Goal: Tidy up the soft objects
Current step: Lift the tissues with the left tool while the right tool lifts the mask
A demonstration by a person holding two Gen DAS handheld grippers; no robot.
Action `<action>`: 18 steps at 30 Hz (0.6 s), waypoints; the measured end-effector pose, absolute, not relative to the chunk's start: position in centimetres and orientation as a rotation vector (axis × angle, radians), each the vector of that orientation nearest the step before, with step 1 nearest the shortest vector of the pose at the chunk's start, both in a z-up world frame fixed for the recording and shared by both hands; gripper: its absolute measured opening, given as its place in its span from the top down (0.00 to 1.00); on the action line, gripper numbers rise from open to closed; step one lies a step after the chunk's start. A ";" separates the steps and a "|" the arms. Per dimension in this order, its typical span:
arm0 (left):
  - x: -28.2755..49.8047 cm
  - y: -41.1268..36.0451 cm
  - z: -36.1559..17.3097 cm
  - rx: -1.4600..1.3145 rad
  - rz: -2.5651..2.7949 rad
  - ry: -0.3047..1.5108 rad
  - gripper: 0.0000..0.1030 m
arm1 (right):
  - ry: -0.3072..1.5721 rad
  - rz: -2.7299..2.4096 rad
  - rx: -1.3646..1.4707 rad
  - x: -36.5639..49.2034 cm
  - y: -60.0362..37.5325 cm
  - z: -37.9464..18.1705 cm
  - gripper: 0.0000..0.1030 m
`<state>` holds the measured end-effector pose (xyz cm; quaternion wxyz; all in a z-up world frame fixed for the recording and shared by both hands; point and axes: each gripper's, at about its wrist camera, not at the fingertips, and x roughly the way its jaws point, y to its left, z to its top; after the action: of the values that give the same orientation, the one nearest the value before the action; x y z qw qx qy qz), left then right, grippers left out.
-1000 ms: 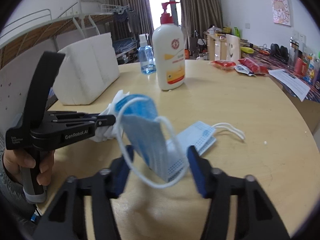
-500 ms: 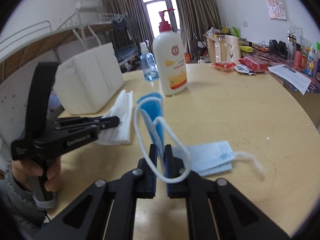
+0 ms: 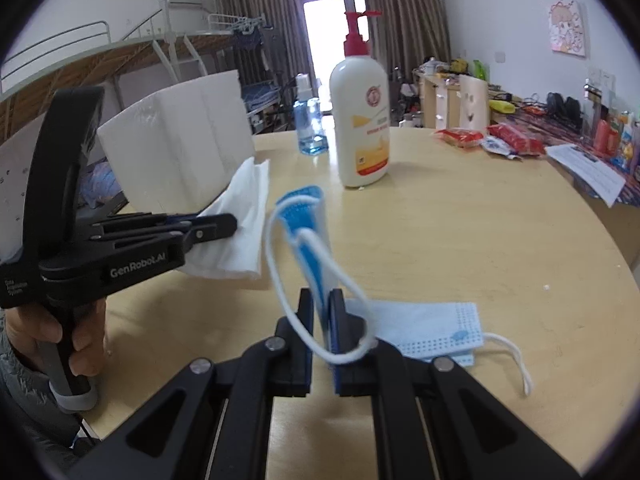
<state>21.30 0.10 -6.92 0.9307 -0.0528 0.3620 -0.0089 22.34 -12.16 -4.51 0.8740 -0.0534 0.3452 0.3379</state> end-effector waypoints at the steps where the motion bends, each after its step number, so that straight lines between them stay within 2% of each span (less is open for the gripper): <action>1: 21.3 0.0 -6.9 -0.108 -0.019 0.741 0.92 | 0.727 0.707 -0.110 22.4 -12.1 -4.6 0.90; 13: 21.1 0.0 -6.7 -0.111 -0.022 0.727 0.92 | 0.754 0.631 -0.188 23.1 -11.3 -5.3 0.90; 15: 21.0 0.0 -6.7 -0.110 -0.025 0.723 0.92 | 0.755 0.672 -0.140 23.1 -11.6 -5.3 0.97; 18: 20.9 0.0 -6.5 -0.113 -0.030 0.709 0.92 | 0.722 0.678 -0.091 22.7 -12.2 -4.4 0.97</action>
<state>20.89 -0.05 -6.47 0.9361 -0.0555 0.3469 -0.0146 22.66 -12.17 -4.42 0.8789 -0.0438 0.3461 0.3252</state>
